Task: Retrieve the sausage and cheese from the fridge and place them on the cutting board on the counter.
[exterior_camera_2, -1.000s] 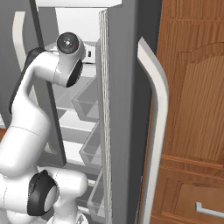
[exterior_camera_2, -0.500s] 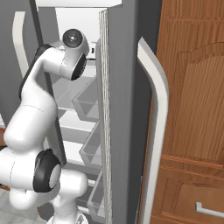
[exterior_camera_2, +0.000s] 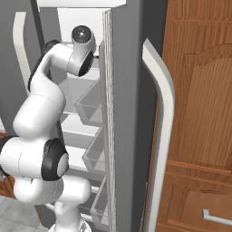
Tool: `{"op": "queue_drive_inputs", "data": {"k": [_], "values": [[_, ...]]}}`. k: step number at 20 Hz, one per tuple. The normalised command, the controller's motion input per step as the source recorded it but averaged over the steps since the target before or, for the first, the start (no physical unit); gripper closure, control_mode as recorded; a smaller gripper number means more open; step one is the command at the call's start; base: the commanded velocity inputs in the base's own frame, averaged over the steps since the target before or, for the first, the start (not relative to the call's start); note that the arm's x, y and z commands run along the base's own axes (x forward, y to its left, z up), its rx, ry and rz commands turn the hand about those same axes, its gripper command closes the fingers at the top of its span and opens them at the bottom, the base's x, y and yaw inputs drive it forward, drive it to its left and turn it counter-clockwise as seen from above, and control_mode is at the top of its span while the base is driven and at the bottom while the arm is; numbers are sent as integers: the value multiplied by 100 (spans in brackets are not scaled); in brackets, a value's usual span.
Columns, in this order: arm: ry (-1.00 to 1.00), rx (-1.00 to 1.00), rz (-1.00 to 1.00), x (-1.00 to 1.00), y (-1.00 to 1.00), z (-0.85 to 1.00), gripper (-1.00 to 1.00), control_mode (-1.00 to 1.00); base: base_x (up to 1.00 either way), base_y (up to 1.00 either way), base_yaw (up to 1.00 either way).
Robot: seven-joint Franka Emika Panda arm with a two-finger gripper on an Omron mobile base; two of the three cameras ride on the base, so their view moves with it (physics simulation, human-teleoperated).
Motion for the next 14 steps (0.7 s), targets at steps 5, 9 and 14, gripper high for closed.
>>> {"op": "queue_drive_inputs", "data": {"k": [5,9,14], "values": [[0,-3,1,33,13,-10,-100,-100,0,0,0],[0,-3,1,34,13,-6,-100,-100,0,0,0],[0,-3,2,38,11,-9,-100,-100,0,0,0]]}}
